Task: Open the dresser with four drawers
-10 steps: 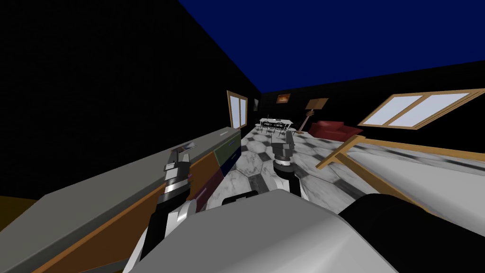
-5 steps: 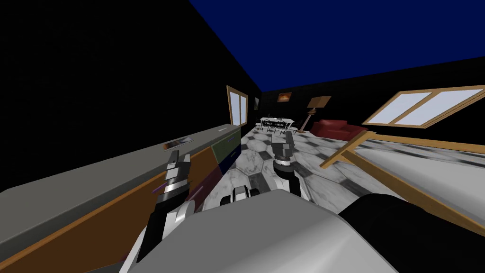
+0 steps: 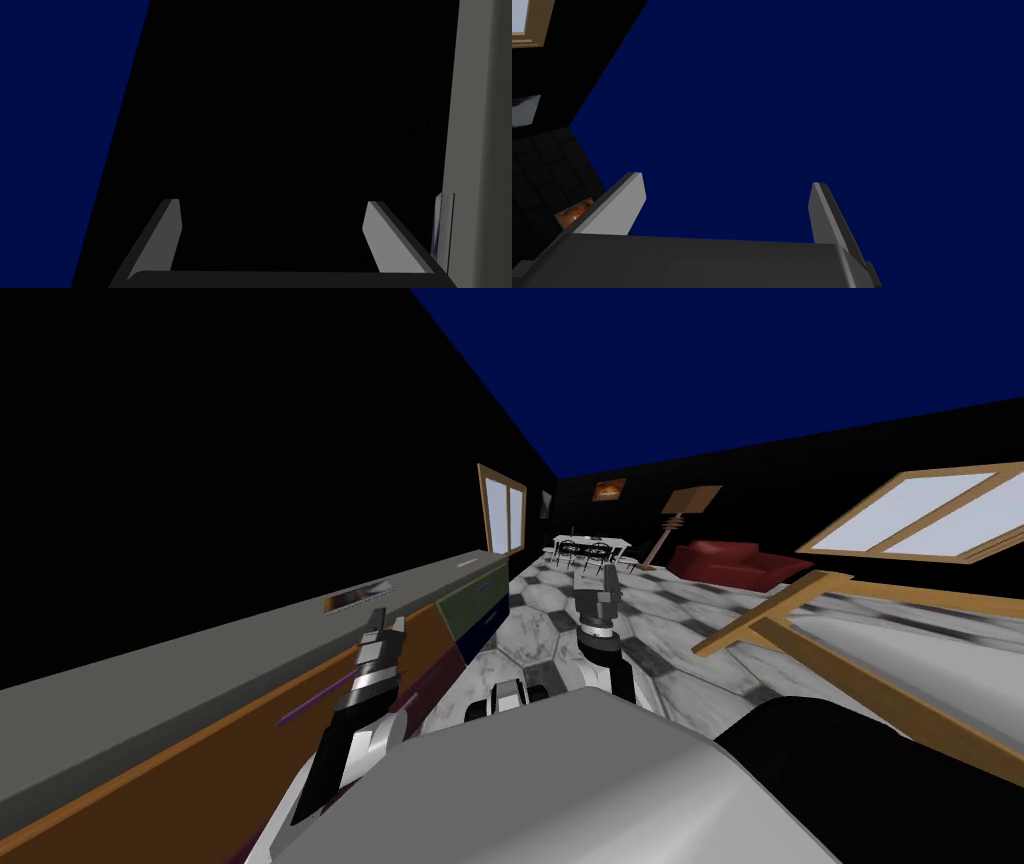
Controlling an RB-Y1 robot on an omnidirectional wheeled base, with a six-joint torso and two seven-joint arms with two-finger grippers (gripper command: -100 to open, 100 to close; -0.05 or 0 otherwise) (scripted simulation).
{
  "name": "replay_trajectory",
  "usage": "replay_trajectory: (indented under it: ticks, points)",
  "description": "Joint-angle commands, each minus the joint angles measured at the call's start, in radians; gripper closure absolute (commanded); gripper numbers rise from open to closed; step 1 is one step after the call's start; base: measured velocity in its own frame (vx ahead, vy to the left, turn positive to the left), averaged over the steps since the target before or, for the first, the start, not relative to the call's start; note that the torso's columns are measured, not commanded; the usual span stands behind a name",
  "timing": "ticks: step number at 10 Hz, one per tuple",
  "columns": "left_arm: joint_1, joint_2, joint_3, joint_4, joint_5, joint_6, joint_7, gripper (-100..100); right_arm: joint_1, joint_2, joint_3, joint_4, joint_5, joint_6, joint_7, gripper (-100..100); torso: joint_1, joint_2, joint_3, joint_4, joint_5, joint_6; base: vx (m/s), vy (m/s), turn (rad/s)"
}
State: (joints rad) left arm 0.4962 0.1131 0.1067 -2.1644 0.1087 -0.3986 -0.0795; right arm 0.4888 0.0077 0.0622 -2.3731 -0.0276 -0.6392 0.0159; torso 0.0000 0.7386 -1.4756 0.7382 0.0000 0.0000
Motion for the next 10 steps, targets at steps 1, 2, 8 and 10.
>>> replay_trajectory:
  ticks: [1,2,8,10]
  points:
    - [-0.026,0.015,0.021,0.058,0.019,0.015,0.014,-100,0.000,0.000,0.000,0.000,0.000,0.000,0.000,0,-0.001,0.001,0.001,0.000,0.000,0.000,0.125,-0.138,0.069]
    - [-0.035,0.019,0.029,0.080,0.027,0.021,0.020,-100,0.000,0.000,0.000,0.000,0.000,0.000,0.000,0,-0.001,0.001,0.000,0.000,0.000,0.000,0.141,-0.150,0.077]
    - [-0.099,0.032,0.084,0.237,0.081,0.061,0.058,-100,0.000,0.000,0.000,0.000,0.000,0.000,0.000,0,0.001,0.000,0.000,0.000,0.000,0.000,0.188,-0.176,0.091]
    - [-0.122,0.036,0.105,0.297,0.100,0.076,0.072,-100,0.000,0.000,0.000,0.000,0.000,0.000,0.000,0,-0.001,0.001,0.001,0.000,0.000,0.000,0.168,-0.222,0.104]
